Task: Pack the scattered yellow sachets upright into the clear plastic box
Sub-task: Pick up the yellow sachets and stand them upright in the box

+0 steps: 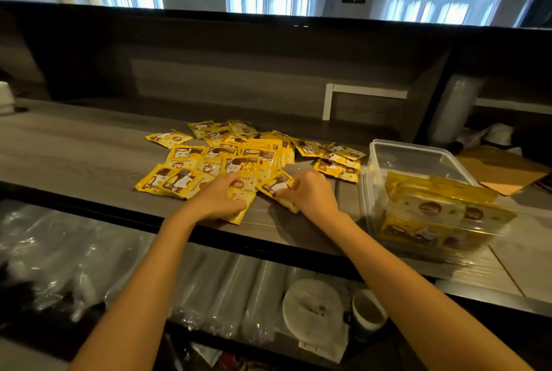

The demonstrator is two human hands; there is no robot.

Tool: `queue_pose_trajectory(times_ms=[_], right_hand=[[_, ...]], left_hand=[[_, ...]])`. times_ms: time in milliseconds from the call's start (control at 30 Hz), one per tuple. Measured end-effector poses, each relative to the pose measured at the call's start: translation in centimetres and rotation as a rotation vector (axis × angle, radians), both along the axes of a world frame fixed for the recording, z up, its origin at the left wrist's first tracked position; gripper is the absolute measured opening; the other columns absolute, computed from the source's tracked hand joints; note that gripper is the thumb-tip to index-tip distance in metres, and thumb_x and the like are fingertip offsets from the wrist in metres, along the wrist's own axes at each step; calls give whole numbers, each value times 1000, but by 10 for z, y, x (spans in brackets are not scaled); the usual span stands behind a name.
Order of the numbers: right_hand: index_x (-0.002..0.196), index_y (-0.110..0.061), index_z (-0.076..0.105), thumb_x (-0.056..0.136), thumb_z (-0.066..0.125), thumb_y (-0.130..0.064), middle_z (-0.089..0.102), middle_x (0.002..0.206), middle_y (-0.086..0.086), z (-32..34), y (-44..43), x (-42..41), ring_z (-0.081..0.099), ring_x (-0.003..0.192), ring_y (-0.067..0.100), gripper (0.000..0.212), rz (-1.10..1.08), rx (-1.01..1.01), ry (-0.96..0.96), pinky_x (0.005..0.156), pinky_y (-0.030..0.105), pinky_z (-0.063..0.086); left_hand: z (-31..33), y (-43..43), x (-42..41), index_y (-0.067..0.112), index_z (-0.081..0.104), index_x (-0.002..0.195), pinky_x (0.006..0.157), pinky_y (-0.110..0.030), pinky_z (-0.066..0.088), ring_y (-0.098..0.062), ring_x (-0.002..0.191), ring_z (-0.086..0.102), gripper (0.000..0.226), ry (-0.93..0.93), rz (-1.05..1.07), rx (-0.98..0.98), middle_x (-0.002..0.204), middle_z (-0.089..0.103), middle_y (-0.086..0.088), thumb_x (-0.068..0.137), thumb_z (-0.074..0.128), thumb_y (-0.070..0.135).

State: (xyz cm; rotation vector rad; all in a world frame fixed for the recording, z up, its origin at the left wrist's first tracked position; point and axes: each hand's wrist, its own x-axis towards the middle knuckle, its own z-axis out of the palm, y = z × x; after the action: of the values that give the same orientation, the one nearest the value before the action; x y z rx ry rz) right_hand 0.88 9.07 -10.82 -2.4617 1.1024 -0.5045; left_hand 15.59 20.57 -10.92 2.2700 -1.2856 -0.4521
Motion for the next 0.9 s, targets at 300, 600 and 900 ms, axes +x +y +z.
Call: queue_pose_trajectory(times_ms=[300,600,900], right_hand=[[131,-4,39,73,68,-55,40,137,15,6,-16,-12,34,131,32,82,-151,71,180,104,41,36],[122,-6,32,85,64,-17,59,113,16,20,-14,-15,59,103,33,50,-244,25,-47,71,35,42],[131,-5,34,87,53,2,61,108,15,34,-8,-28,59,99,30,48,-201,-147,-55,67,32,41]], left_hand=[[0,-31,-2,15,48,129,97,-28,35,-21,126,40,48,-35,-42,-43,140,34,-4,85,64,25],[-7,-62,-22,19,42,101,109,-44,21,-26,132,23,39,-119,43,-83,138,21,-5,80,66,40],[-11,-74,-43,18,47,92,99,-32,36,-18,121,40,38,30,-184,-191,124,43,-3,72,76,33]])
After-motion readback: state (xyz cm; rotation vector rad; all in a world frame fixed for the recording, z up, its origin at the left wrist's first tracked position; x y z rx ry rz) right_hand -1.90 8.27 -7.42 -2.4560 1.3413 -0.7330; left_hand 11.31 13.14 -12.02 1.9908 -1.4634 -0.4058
